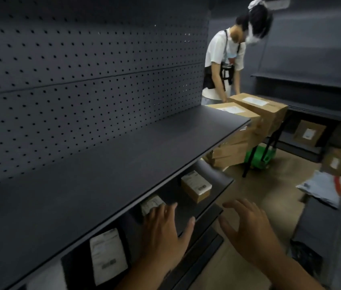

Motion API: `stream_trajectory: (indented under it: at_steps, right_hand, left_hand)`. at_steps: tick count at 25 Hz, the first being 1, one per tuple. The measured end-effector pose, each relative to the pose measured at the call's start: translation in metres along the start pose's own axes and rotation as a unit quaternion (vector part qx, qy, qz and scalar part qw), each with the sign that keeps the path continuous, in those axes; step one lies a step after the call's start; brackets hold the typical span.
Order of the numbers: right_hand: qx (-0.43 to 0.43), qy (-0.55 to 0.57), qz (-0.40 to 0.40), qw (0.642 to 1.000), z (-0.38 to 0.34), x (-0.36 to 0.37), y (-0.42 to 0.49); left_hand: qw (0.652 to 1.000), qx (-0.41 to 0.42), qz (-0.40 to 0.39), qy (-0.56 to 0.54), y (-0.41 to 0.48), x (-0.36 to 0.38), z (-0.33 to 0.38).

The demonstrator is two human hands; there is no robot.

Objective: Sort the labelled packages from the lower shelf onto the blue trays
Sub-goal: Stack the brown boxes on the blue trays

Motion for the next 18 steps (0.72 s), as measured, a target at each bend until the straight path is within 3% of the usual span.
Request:
stream_trajectory:
  at_steps: [5,8,11,14,18]
  right_hand:
    - [-0.045,0.049,-0.045,0.997,0.02,0.011,0.071]
    - [-0.133,0.084,-0.021,0.987,0.013,0.023,0.107]
    - [-0.095,0.113,-0.111,0.983,0.042,0.043,0.14]
    - [-0.174,0.096,-0.137,0.971,0.057,0.058,0.165]
    - [-0.163,0.117,-0.169,0.965,0.086,0.078,0.194]
  left_hand:
    - [0.995,-0.074,-0.057,0.018,0.048,0.022,0.004]
    - [0.991,-0.123,-0.036,0.034,0.06,0.023,-0.003]
    - [0.986,-0.162,-0.025,0.025,0.078,0.031,-0.004]
    - [0.969,-0.236,-0.02,0.076,0.07,0.033,-0.001]
    - [0.948,-0.313,-0.006,0.057,0.065,0.04,0.007]
Point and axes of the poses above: each hand's wrist, its own y-axis towards the middle knuckle, its own x-axis out of the palm, z = x × y, the point moved 9 cm from there along y, towards the middle knuckle, and after that the axes turned 13 degrees about y, right-handed, at the moved point
